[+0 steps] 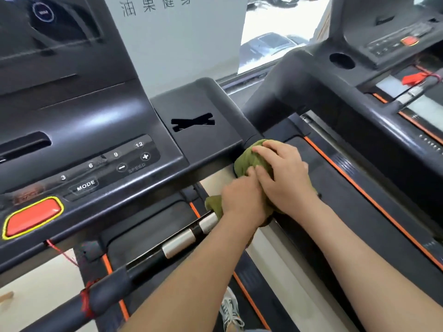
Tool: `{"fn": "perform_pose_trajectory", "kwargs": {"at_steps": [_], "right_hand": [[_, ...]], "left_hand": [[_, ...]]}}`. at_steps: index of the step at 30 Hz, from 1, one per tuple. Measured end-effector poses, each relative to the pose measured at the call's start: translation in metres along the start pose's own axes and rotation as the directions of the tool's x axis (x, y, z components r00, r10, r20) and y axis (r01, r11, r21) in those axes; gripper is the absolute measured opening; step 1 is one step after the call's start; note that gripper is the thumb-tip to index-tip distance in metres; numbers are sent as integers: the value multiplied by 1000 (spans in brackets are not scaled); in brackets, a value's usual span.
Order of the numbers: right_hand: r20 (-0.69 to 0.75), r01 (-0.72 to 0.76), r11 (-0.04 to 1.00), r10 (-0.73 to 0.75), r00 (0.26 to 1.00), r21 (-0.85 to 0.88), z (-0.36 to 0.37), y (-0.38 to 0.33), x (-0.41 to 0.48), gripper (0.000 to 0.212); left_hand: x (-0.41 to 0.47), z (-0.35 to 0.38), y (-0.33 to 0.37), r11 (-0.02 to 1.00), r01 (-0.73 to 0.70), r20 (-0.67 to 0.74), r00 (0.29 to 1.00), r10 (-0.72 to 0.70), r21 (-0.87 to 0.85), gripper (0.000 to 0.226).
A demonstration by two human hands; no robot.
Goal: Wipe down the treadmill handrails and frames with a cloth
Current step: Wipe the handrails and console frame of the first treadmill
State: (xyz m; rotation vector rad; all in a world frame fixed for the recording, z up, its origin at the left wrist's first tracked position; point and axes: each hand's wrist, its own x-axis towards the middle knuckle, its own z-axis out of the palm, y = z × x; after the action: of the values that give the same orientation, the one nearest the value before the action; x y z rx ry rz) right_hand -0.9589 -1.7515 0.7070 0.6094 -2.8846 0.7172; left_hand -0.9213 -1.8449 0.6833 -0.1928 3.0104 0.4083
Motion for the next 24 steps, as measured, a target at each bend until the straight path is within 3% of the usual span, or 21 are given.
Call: {"fn": "perform_pose_trajectory", "kwargs": {"at_steps": [3, 7, 12, 15, 17, 19, 21, 24], "right_hand": [[-49, 76, 997, -77, 996, -3, 10, -7, -2, 33], [37, 126, 992, -126, 991, 2, 26, -28, -14, 40], [104, 129, 989, -121, 987, -70, 39, -48, -30, 40], [117, 174, 980, -162, 980, -101, 43, -59, -36, 37], [142, 223, 975, -219, 965, -14, 39, -60, -36, 29], [138, 174, 977, -190, 972, 119, 29, -57, -28, 20], [55, 170, 980, -177, 983, 107, 18, -50, -17, 15], [-126, 194, 980, -198, 972, -46, 6, -33, -8, 16]], "left_hand": [[-5, -8, -7, 998, -14, 23, 1000, 16, -57, 18], [-28, -11, -31, 999, -31, 39, 999, 32, -34, 11], [-68, -7, -72, 1000, 13, -26, 1000, -14, -23, 42], [-86, -14, -95, 997, 72, -16, 997, -73, -25, 50], [-93, -19, -106, 997, 82, 27, 996, -81, -10, 58], [-93, -20, -105, 998, 62, 48, 997, -62, 14, 64], [-81, -18, -87, 998, 29, 28, 999, -30, 62, 65], [-45, -9, -39, 998, 8, 29, 1000, -10, 57, 58]]}}
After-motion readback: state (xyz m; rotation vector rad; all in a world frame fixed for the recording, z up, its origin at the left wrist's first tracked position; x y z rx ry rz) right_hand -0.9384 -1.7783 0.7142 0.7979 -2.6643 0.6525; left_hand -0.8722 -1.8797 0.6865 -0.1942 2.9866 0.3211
